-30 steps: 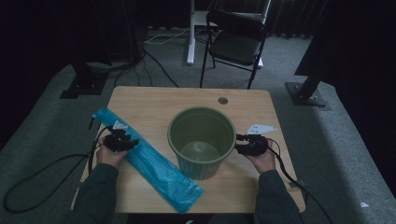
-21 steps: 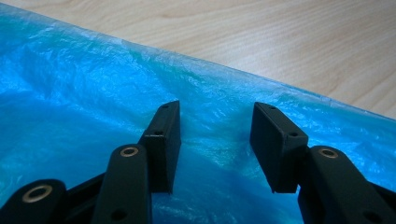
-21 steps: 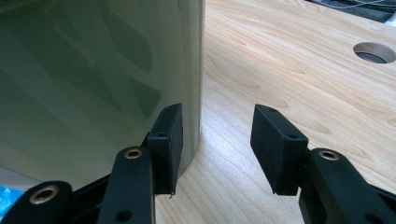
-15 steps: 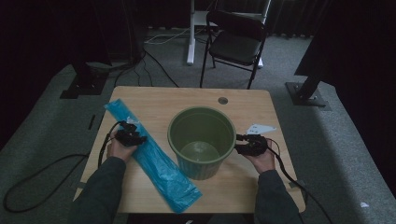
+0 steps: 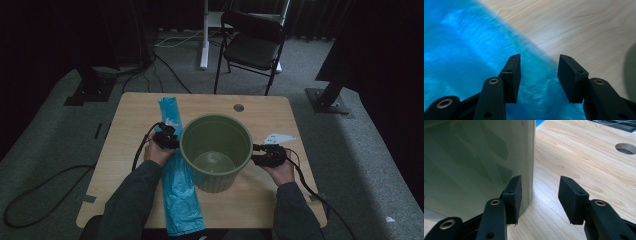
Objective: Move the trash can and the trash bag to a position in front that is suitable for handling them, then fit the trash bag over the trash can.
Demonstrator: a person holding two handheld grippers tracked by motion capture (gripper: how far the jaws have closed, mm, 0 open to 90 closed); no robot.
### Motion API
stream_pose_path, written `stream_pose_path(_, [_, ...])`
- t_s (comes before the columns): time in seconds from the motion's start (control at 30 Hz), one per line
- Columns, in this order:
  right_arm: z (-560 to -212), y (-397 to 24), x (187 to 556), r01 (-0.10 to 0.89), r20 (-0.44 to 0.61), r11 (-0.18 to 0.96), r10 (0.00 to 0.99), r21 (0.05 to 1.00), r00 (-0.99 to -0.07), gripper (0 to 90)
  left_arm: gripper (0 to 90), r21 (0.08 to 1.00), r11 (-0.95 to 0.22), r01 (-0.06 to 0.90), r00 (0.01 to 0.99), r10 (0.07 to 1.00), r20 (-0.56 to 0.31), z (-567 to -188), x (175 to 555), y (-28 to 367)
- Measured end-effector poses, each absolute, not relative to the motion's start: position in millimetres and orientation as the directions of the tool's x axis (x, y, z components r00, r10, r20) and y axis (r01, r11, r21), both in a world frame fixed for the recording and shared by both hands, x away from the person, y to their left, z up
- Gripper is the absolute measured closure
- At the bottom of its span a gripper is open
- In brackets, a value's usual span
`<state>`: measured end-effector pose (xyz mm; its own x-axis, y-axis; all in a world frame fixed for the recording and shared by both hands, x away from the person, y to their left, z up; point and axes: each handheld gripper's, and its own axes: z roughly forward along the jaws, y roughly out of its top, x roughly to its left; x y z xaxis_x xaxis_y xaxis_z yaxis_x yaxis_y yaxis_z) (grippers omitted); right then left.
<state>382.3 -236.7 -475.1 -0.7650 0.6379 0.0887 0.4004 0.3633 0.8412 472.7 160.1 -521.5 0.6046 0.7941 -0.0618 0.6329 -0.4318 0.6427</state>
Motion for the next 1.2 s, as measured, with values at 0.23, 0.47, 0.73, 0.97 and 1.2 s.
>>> stream_pose_path(0.23, [-476, -238, 383, 0.407, 0.094, 0.358, 0.642, 0.840, -0.761, 52.6, 51.5, 0.674, -0.406, 0.617, 0.606, 0.792, -0.077, -500, 449, 187])
stream_pose_path(0.47, [-475, -236, 383, 0.407, 0.088, 0.365, 0.644, 0.837, -0.760, 51.7, 48.3, 0.700, -0.393, 0.596, 0.637, 0.763, -0.113, -497, 419, 210])
stream_pose_path(0.73, [-474, -238, 383, 0.404, 0.088, 0.359, 0.646, 0.842, -0.758, 51.4, 45.8, 0.709, -0.402, 0.580, 0.655, 0.747, -0.113, -497, 395, 214])
stream_pose_path(0.97, [-474, -236, 384, 0.399, 0.085, 0.363, 0.641, 0.842, -0.763, 51.3, 39.5, 0.683, -0.414, 0.601, 0.664, 0.734, -0.140, -503, 383, 222])
stream_pose_path(1.2, [-474, -234, 386, 0.393, 0.075, 0.374, 0.636, 0.840, -0.768, 51.3, 29.4, 0.644, -0.409, 0.647, 0.650, 0.737, -0.185, -510, 388, 219])
